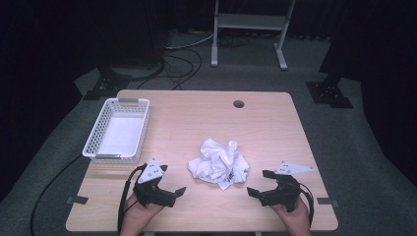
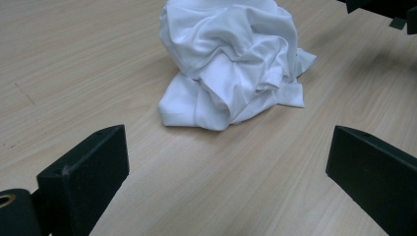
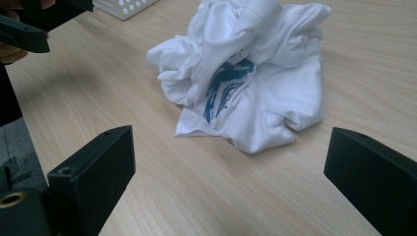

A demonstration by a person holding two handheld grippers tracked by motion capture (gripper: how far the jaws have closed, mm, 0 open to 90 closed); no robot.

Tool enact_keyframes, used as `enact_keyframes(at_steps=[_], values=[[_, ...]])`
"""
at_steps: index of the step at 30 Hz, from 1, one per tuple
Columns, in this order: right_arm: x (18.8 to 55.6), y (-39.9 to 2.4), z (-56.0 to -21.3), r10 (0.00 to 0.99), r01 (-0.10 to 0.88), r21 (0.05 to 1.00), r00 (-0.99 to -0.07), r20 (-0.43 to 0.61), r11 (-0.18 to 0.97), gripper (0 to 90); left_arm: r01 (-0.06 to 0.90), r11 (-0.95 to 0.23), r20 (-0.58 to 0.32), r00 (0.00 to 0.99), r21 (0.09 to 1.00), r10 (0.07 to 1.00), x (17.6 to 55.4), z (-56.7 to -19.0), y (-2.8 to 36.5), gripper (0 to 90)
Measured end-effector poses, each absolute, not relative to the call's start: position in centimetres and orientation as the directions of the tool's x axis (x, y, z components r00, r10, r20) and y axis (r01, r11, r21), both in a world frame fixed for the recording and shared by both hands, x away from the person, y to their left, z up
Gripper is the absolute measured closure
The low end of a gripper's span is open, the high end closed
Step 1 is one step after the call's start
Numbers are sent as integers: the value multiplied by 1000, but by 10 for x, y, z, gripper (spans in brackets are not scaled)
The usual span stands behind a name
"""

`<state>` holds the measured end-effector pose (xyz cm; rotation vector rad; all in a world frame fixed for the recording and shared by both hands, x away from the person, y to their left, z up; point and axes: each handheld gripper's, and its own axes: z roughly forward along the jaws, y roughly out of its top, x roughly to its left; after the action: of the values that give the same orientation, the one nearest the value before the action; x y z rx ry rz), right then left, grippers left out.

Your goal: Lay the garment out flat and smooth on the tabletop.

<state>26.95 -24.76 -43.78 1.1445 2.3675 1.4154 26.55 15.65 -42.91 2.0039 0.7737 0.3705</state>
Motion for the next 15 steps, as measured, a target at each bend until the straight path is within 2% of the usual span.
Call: enact_keyframes(at_steps=[15], values=[[293, -234, -430, 658, 528, 800, -715, 238, 285, 60, 373, -359, -59, 759, 855, 649, 264, -427, 156, 14]])
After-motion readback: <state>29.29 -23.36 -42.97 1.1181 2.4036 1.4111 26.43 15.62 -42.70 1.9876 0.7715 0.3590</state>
